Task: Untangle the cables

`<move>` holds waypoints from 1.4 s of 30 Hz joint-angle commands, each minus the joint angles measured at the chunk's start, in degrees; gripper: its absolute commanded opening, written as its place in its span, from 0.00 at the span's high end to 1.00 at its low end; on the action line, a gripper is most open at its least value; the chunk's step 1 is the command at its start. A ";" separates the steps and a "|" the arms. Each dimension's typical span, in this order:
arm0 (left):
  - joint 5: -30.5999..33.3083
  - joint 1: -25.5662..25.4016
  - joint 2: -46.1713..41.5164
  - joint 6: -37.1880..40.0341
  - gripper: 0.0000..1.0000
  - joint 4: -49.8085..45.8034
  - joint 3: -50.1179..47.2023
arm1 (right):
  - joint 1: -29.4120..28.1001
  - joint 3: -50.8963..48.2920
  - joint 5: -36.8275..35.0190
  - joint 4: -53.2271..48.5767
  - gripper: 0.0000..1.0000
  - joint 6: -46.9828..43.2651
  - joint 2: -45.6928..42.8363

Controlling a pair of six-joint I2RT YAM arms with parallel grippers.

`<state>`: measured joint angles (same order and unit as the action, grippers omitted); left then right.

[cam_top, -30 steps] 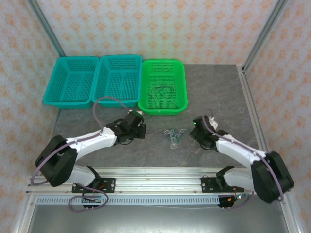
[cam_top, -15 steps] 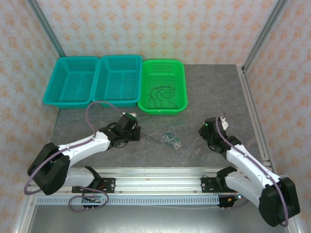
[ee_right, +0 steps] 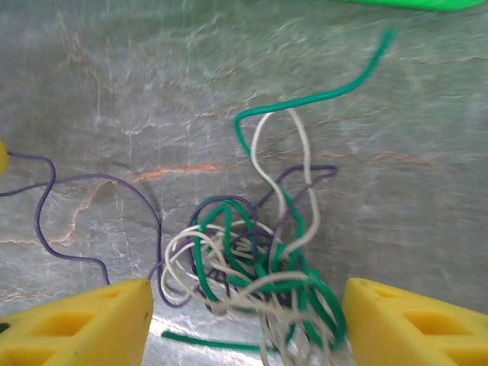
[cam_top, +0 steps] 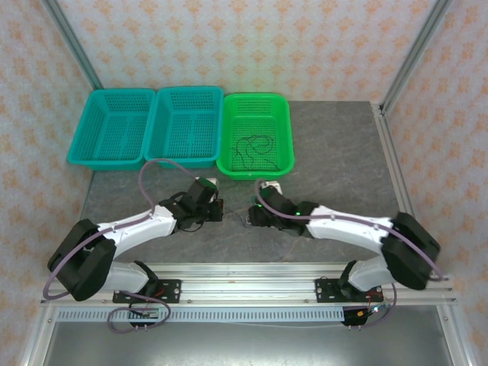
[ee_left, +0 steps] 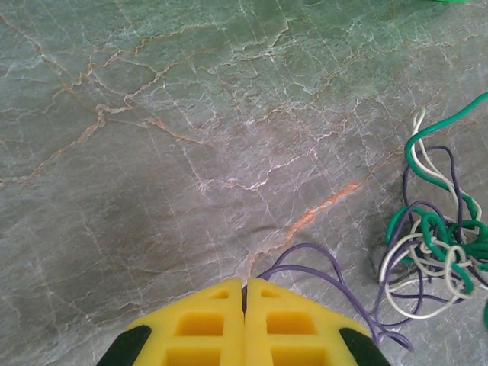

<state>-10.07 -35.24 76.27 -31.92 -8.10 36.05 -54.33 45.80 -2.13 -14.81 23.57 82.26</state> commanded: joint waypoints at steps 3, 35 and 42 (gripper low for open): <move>2.66 -0.70 -1.41 0.02 1.00 -1.50 0.86 | -0.69 7.77 -11.14 -9.18 0.26 -0.69 11.03; 20.24 5.46 -13.38 -6.79 1.00 -17.12 -4.58 | 34.90 -9.36 -12.70 -14.77 0.89 22.69 -8.46; 13.44 5.44 -10.77 -5.26 1.00 -11.51 -5.08 | 22.89 -9.85 12.80 1.75 0.64 6.93 -13.19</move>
<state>4.95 -30.22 64.55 -38.33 -21.91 31.29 -24.84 34.33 3.57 -18.70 36.32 70.76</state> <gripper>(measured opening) 0.045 0.357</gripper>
